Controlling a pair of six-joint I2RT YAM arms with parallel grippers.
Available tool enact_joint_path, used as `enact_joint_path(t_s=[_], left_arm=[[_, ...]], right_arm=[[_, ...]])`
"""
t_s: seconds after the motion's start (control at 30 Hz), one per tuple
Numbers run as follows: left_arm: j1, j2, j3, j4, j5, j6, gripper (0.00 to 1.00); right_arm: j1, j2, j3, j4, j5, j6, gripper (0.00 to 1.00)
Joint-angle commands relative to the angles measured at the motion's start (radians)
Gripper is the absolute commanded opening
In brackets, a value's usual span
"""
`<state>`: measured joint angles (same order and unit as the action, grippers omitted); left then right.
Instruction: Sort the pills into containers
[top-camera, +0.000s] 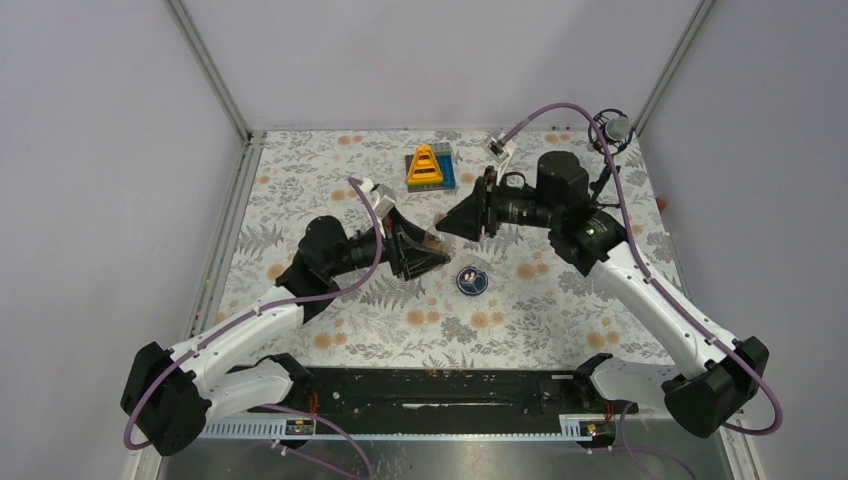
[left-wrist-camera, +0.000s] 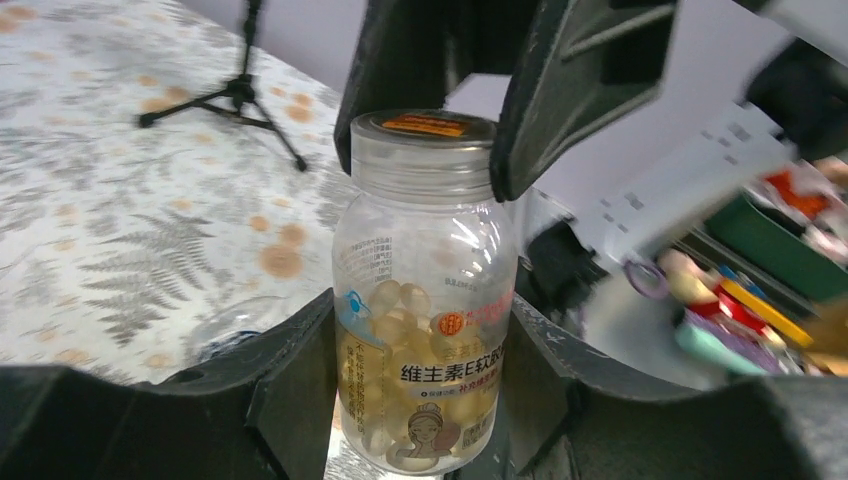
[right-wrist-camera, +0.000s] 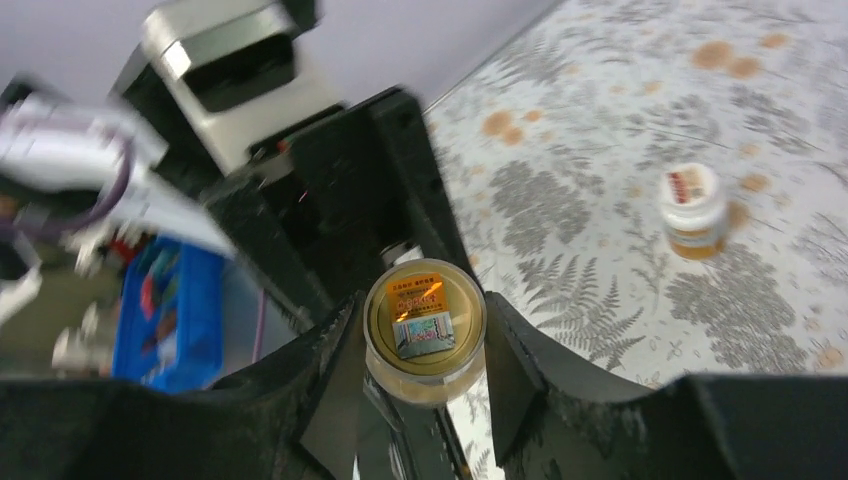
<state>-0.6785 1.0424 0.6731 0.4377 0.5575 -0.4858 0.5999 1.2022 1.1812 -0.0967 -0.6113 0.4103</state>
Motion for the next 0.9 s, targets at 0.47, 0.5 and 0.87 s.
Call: enact_joint_path(t_s=[0.47, 0.5, 0.87], left_arm=[[0.023, -0.019, 0.051, -0.077, 0.069, 0.178, 0.0], [0.024, -0.025, 0.047, -0.081, 0.046, 0.186, 0.0], [0.023, -0.075, -0.003, -0.016, -0.041, 0.122, 0.0]], right_arm=[[0.081, 0.005, 0.149, -0.21, 0.29, 0.006, 0.99], [0.101, 0.017, 0.171, -0.245, 0.341, 0.012, 0.97], [0.114, 0.085, 0.256, -0.39, 0.323, 0.05, 0.61]])
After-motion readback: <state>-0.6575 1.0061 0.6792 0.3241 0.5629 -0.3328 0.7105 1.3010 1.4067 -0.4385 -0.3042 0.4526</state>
